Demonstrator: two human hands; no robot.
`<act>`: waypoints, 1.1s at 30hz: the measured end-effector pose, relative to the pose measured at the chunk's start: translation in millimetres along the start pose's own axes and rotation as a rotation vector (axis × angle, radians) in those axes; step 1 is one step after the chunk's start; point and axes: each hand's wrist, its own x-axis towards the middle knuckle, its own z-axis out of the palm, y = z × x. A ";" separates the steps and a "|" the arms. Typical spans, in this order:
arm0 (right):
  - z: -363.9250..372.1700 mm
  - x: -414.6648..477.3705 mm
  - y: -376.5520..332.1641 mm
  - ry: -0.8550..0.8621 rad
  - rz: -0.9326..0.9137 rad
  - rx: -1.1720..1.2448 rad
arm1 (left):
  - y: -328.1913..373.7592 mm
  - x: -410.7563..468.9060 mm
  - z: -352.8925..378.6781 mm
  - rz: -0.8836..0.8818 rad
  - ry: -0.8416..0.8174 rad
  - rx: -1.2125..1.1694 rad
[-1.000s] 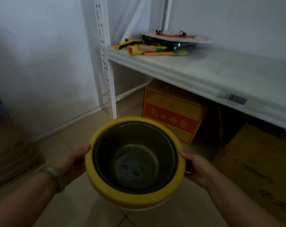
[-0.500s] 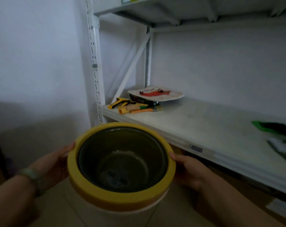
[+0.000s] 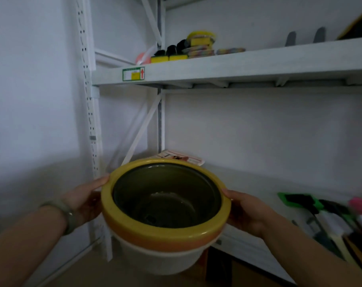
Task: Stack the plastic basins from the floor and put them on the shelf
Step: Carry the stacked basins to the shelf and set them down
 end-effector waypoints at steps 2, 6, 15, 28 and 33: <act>-18.6 0.7 -16.8 0.047 -0.033 -0.005 | 5.0 12.9 29.5 -0.001 -0.006 -0.019; -58.3 5.8 -40.4 0.101 -0.098 0.035 | 5.4 37.3 86.1 -0.002 -0.028 -0.074; -127.0 15.2 -60.3 0.202 -0.159 0.157 | -6.6 76.8 183.4 -0.077 -0.131 -0.173; -183.4 50.4 -52.4 0.391 -0.162 0.168 | -48.9 124.8 246.8 0.017 -0.195 -0.215; -208.6 63.4 -45.1 0.424 -0.166 0.211 | -54.1 135.9 265.0 0.047 -0.234 -0.150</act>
